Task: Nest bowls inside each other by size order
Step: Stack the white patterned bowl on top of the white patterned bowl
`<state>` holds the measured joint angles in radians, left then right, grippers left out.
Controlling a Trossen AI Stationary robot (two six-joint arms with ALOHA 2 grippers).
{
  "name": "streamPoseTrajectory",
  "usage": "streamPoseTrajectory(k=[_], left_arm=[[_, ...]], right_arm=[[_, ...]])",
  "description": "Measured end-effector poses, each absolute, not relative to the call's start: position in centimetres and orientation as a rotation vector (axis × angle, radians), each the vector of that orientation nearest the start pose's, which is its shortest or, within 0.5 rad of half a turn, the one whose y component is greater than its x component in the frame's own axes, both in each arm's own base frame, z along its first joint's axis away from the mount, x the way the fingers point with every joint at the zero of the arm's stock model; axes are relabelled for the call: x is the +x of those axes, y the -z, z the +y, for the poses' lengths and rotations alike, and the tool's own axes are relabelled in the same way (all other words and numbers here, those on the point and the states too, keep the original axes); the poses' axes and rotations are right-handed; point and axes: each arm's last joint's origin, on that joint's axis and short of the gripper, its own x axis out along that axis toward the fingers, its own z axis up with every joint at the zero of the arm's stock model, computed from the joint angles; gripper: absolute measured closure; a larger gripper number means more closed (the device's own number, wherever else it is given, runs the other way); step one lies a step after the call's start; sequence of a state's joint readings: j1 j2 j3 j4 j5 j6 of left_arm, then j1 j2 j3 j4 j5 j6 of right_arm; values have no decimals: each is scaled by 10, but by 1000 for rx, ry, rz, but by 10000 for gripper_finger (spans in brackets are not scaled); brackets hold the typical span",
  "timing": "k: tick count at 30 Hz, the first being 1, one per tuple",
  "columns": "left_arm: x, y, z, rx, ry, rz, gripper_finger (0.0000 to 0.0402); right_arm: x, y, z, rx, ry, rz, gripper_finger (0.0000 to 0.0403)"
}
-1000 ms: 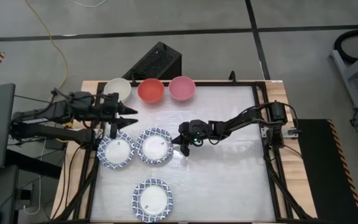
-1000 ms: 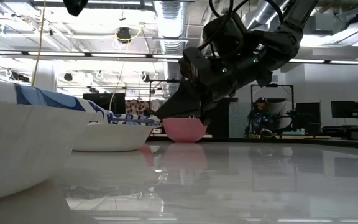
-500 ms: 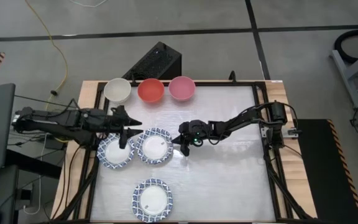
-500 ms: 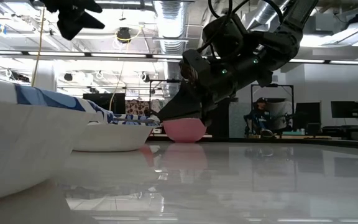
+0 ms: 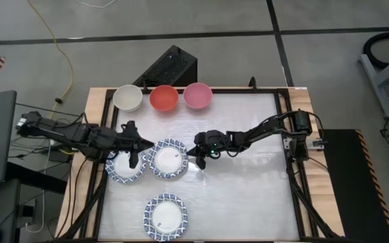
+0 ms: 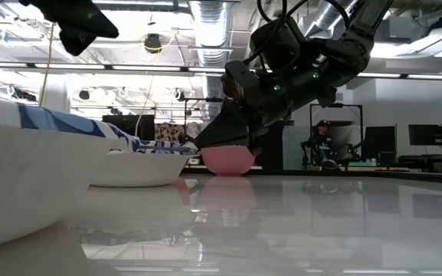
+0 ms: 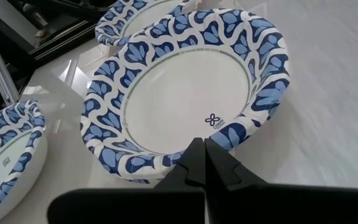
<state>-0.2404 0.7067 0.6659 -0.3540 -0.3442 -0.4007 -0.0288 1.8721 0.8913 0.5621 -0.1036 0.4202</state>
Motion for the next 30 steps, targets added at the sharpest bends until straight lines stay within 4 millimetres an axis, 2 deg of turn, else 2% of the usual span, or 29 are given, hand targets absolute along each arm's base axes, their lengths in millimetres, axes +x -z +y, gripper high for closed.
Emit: streamPoseTrajectory(k=[5, 14, 30], left_arm=[[157, -281, -35, -254, -165, 410, 401], [182, -254, -55, -190, -167, 556, 401], [203, -215, -90, -175, -144, 726, 401]], right_arm=[[373, -146, -8, 443, 16, 428, 394], [373, -146, -8, 459, 19, 428, 394], [373, -146, -8, 459, 17, 429, 394]])
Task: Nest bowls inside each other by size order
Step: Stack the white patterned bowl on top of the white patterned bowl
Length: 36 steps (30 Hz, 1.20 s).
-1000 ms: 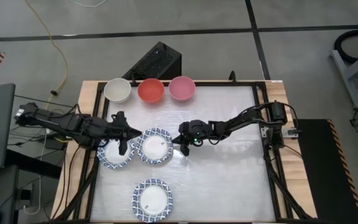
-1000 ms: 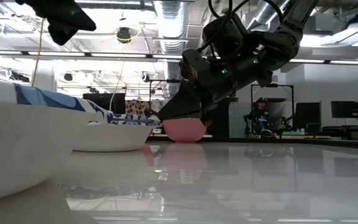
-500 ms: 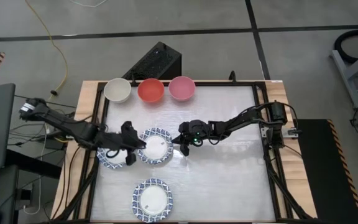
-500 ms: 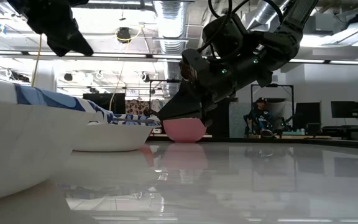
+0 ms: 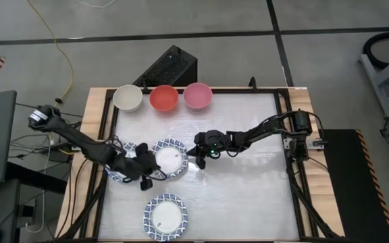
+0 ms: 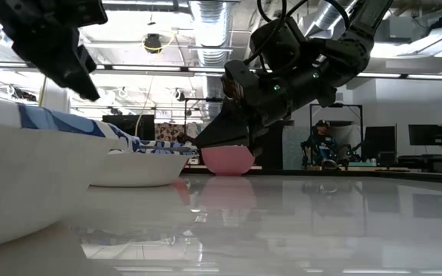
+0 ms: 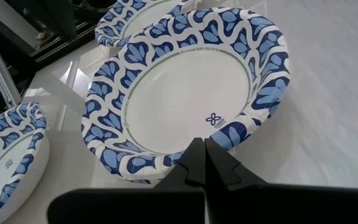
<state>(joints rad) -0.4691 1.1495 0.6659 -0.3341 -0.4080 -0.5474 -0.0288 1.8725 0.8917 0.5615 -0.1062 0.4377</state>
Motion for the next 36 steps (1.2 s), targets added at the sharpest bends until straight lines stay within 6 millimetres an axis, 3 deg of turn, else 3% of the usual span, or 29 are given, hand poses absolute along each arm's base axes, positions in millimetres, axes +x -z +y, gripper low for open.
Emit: streamPoseTrajectory(k=[10, 18, 36], left_arm=[[201, -211, -98, -197, -163, 711, 401], [192, -187, -100, -298, -178, 691, 401], [185, -174, -95, -288, -222, 722, 401]], right_arm=[[373, -146, -8, 460, 16, 429, 394], [373, -146, -8, 460, 15, 430, 394], [376, -158, -7, 459, -32, 333, 394]])
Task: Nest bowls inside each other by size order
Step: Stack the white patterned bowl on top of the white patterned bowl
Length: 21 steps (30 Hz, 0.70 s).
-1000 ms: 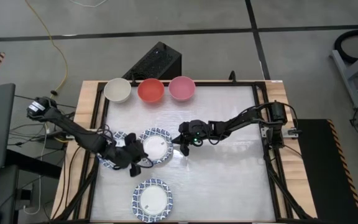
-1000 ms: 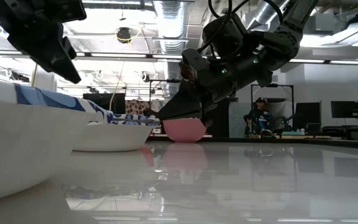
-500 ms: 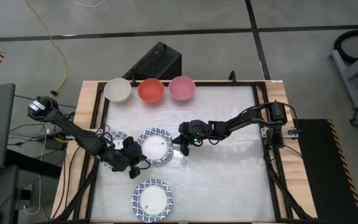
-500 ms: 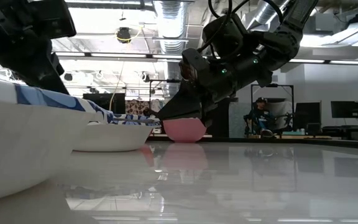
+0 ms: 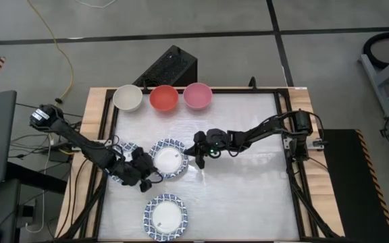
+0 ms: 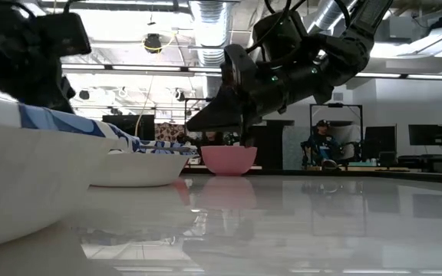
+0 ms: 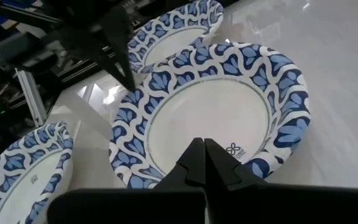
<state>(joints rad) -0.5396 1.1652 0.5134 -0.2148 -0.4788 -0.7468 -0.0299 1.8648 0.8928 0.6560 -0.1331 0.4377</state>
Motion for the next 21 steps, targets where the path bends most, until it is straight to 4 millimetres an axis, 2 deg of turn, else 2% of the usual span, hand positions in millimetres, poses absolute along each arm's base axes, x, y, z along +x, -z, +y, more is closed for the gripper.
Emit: streamPoseTrajectory(k=[21], left_arm=[[183, -171, -94, -273, -231, 728, 401]], right_arm=[[372, -148, -9, 451, -25, 433, 394]])
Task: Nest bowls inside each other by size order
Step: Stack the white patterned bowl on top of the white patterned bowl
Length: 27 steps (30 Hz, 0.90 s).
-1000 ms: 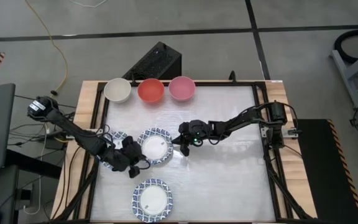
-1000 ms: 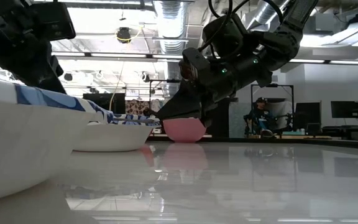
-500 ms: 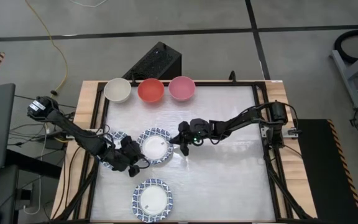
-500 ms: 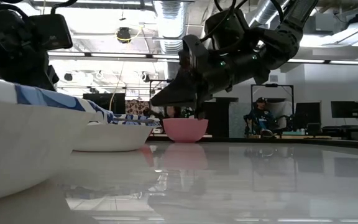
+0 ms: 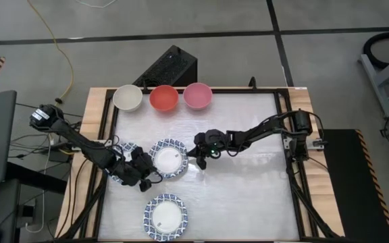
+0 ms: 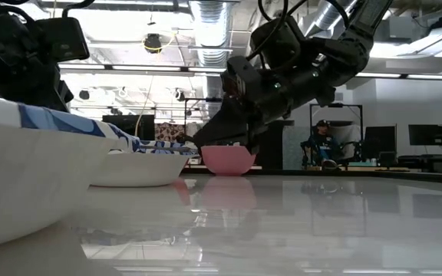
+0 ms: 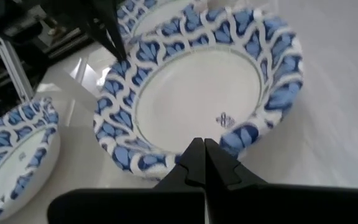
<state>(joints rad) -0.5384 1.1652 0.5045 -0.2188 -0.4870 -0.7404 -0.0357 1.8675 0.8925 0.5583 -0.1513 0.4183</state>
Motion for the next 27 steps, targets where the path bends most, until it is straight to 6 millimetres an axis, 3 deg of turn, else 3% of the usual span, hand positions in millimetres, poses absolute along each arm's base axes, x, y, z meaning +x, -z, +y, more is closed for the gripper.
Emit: streamPoseTrajectory(k=[15, 27], left_arm=[[181, -160, -90, -331, -246, 704, 401], [195, -193, -96, -251, -243, 590, 401]], right_arm=[[373, -150, -9, 474, -24, 406, 394], [385, -173, -9, 444, -56, 312, 394]])
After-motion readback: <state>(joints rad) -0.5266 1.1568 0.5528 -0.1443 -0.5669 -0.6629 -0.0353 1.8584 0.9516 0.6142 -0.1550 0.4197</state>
